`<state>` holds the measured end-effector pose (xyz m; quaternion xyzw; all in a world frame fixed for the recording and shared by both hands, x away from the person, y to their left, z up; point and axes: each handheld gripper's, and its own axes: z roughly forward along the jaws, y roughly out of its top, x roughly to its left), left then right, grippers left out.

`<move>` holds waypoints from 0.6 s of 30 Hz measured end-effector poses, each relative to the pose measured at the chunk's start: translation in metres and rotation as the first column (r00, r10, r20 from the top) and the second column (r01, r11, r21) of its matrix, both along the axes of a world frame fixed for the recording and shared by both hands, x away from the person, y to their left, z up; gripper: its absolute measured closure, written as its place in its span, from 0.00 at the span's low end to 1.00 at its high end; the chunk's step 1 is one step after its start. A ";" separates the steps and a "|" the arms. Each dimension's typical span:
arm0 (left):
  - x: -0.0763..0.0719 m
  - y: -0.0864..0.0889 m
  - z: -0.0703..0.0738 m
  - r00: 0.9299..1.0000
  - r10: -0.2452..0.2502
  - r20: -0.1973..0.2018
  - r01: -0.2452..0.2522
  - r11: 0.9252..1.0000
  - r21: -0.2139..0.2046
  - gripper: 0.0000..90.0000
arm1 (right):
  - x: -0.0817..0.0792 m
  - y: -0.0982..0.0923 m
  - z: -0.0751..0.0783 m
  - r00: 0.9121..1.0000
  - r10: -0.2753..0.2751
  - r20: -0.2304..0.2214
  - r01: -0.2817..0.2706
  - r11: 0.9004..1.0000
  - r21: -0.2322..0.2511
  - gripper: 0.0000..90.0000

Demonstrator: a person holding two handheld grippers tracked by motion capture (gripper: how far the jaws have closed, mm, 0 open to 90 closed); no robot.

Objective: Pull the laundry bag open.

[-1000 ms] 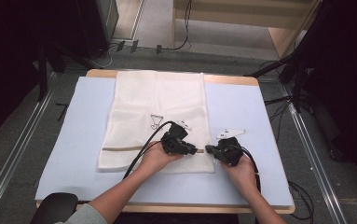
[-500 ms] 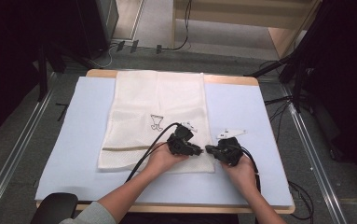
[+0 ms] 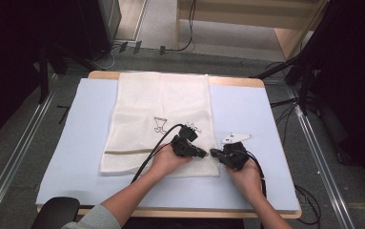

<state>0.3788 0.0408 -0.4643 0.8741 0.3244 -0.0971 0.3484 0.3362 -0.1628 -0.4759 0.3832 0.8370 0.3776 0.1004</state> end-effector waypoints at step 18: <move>0.002 0.026 0.006 1.000 -0.005 -0.023 0.005 1.000 0.015 0.99 | -0.002 0.002 0.000 0.999 0.016 0.030 -0.015 1.000 -0.021 1.00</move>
